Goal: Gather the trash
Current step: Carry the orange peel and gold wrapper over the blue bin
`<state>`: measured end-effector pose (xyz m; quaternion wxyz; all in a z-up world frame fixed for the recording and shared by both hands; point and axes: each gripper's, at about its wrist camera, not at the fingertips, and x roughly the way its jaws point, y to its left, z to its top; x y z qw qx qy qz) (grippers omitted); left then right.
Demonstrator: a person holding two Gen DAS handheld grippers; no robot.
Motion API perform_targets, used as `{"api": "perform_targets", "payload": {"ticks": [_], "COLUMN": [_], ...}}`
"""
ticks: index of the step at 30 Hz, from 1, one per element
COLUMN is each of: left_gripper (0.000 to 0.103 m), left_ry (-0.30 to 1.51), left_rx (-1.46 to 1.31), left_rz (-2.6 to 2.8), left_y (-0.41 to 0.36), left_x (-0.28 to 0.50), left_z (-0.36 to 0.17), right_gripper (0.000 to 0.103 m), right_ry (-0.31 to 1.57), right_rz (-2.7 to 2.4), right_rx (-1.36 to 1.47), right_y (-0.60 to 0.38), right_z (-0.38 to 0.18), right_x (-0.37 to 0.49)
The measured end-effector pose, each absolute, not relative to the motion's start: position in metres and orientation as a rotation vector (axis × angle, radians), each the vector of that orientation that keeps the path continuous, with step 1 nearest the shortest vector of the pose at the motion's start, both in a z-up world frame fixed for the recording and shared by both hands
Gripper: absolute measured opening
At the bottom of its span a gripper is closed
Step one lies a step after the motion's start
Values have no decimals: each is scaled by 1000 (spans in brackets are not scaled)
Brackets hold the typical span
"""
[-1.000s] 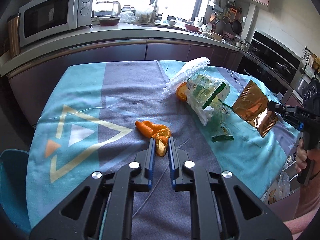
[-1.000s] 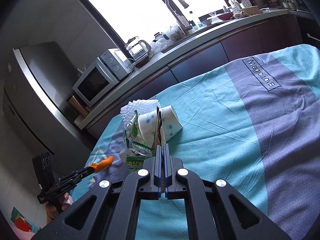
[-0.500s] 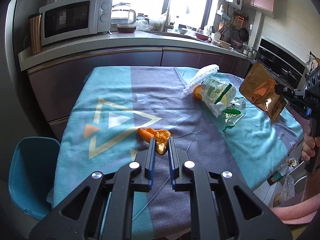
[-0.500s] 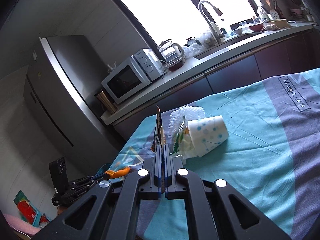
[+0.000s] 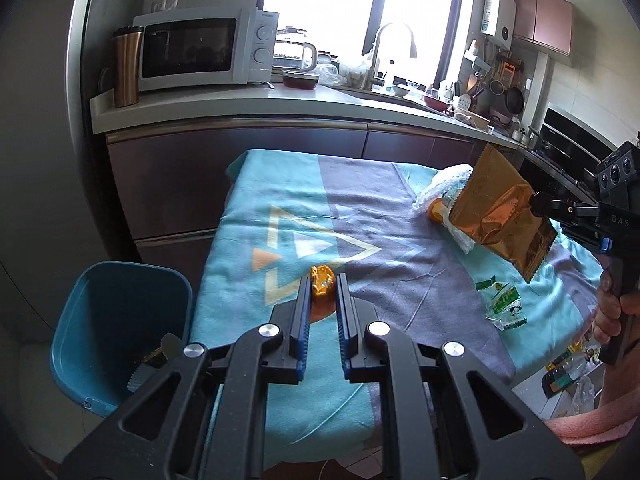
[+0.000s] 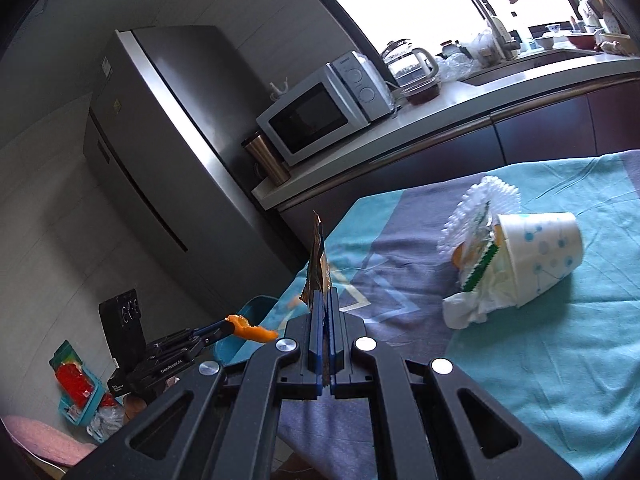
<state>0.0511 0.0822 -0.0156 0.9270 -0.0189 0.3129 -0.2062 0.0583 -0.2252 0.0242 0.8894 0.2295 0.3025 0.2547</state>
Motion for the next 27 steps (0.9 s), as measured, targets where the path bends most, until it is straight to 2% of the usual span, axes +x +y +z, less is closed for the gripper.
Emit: {"api": "perform_targets", "payload": {"ticks": [13, 27], "left_gripper": [13, 13], "left_ry": [592, 705], "left_rx": [-74, -132], "left_rz": [-220, -40], "left_y": [161, 238], "left_x": [49, 79], "left_z": [-3, -53], "right_gripper": [1, 1], "right_ry": [764, 934], "right_rz": [764, 870], "right_rx": [424, 337], "right_y": [-113, 24], "right_z": [9, -20], "right_x": [126, 185]}}
